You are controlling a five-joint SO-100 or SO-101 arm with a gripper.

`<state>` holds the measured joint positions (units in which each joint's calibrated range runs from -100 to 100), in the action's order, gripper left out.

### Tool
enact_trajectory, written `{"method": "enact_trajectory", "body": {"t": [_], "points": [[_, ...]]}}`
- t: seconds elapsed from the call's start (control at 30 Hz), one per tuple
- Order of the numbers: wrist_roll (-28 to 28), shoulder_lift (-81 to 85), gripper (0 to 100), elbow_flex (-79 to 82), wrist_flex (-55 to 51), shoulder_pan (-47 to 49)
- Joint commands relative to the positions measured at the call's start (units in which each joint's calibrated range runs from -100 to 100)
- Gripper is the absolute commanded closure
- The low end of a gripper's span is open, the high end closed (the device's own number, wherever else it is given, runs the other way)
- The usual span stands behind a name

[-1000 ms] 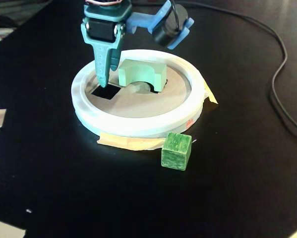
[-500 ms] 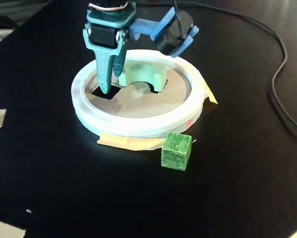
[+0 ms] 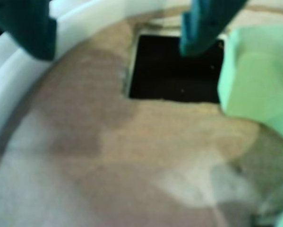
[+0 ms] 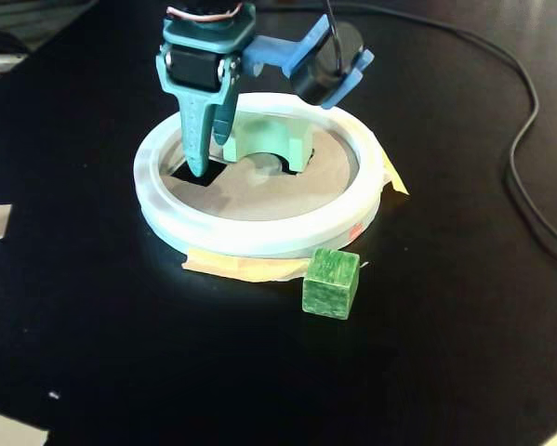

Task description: Pick up the U shape block and drop it in corresponding U shaped hole

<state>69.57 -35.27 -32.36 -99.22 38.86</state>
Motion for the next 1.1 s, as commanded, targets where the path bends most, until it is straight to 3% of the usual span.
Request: {"method": "enact_trajectory", "body": {"t": [0.0,1.07], "points": [[-0.1,1.01,56,-2.43,-0.78,0.46],[-0.39,-6.7,55,-13.0,-0.78,3.59]]}}
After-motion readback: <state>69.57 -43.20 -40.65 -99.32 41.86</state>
